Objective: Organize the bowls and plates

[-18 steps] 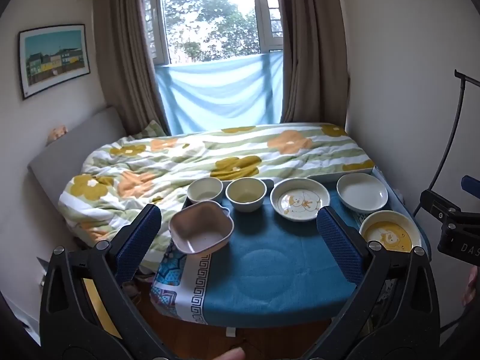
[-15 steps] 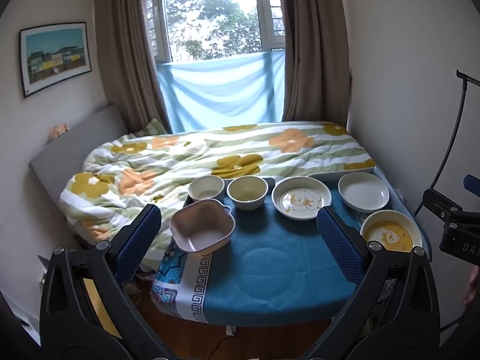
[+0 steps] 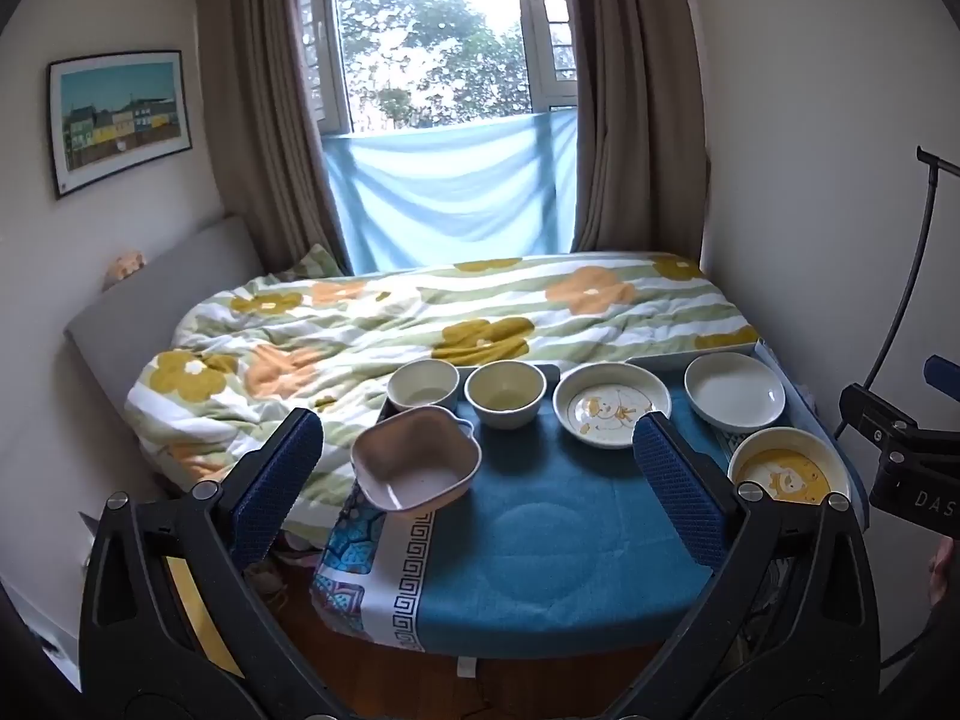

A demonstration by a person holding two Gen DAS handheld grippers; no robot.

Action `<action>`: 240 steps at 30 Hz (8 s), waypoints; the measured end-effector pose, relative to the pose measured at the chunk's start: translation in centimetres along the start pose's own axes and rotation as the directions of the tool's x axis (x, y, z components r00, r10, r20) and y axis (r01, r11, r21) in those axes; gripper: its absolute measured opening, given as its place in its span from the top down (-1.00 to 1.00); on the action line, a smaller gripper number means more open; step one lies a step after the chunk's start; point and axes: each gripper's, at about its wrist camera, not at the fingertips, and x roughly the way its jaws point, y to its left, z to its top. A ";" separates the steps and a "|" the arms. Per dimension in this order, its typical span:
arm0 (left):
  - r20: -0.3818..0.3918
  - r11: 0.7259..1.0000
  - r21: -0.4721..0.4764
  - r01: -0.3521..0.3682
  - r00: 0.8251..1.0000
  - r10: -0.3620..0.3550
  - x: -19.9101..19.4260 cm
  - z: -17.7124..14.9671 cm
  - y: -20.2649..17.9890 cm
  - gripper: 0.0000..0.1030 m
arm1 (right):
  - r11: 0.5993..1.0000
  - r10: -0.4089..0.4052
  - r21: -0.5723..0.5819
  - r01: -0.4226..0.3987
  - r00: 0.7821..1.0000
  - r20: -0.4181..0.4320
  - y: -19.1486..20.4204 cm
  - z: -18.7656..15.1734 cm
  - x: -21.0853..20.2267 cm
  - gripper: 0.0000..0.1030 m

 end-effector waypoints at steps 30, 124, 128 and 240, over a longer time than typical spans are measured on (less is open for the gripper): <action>0.011 1.000 0.007 -0.004 1.000 0.004 0.0 0.1 0.6 -0.99 | 1.000 0.010 0.006 -0.010 1.000 -0.006 1.7 0.1 -0.6 -0.99; -0.763 0.652 -0.036 0.758 0.401 -0.508 31.4 -10.8 -27.3 0.32 | 0.813 0.180 0.576 0.089 0.901 -0.393 -22.6 -14.8 16.7 0.39; -0.774 0.652 -0.032 0.758 0.394 -0.496 32.0 -11.3 -28.0 0.54 | 0.818 0.188 0.569 0.085 0.895 -0.405 -23.2 -14.8 18.2 0.57; -0.596 0.974 -0.101 0.203 0.772 -0.223 24.0 -15.1 5.3 -0.68 | 0.900 0.404 0.103 -0.424 0.722 -0.562 9.1 -10.5 25.3 -0.02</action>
